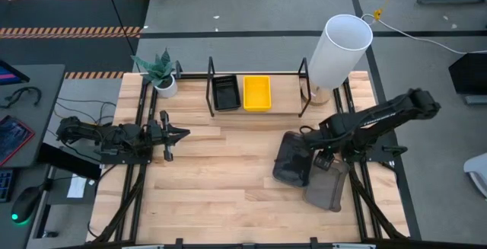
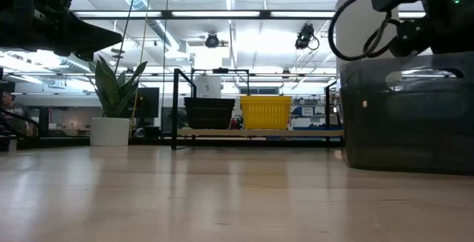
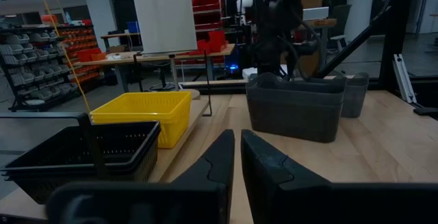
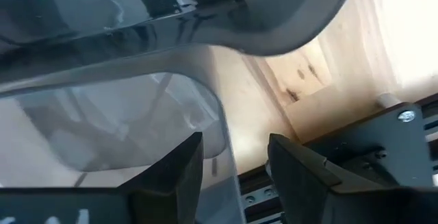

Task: Stack baskets on shelf by color
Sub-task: Stack the right black transparent bin on top of the black transparent bin

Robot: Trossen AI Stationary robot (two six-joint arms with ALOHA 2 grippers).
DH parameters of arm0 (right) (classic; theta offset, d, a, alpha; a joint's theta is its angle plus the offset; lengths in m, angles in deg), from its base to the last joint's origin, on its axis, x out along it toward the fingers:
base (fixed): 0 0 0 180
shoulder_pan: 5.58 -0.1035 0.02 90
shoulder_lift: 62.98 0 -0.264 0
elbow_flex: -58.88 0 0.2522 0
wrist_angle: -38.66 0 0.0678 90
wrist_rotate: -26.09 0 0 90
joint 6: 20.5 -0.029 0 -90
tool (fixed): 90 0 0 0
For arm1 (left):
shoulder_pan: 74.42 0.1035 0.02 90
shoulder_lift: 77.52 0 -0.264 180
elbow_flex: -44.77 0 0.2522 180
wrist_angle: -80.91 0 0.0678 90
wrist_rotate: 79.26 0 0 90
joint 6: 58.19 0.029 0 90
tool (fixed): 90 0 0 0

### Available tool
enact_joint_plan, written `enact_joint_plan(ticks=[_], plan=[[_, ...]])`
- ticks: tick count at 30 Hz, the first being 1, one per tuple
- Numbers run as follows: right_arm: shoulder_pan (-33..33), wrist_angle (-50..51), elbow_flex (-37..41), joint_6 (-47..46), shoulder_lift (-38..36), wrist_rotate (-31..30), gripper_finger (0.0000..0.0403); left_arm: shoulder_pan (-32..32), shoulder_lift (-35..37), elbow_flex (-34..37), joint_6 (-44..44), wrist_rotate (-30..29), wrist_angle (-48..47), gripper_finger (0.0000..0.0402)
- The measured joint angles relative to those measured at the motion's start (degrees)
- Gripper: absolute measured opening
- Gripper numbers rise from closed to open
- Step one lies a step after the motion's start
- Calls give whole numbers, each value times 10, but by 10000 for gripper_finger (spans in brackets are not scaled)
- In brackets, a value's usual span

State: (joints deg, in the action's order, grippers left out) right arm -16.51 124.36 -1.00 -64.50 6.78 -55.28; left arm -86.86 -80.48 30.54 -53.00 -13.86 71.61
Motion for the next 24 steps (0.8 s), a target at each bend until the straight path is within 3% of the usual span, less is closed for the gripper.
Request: enact_joint_plan(ticks=[10, 14, 20, 24], plan=[[-34, -12, 0, 17, 57, -13, 146, 0, 0, 0, 0, 0, 0, 23], [-43, -22, 0, 29, 75, 4, 106, 0, 0, 0, 0, 0, 0, 29], [-49, -32, 0, 34, 88, 22, 15, 0, 0, 0, 0, 0, 0, 36], [-49, -29, -1, 37, 75, 36, 16, 0, 0, 0, 0, 0, 0, 31]])
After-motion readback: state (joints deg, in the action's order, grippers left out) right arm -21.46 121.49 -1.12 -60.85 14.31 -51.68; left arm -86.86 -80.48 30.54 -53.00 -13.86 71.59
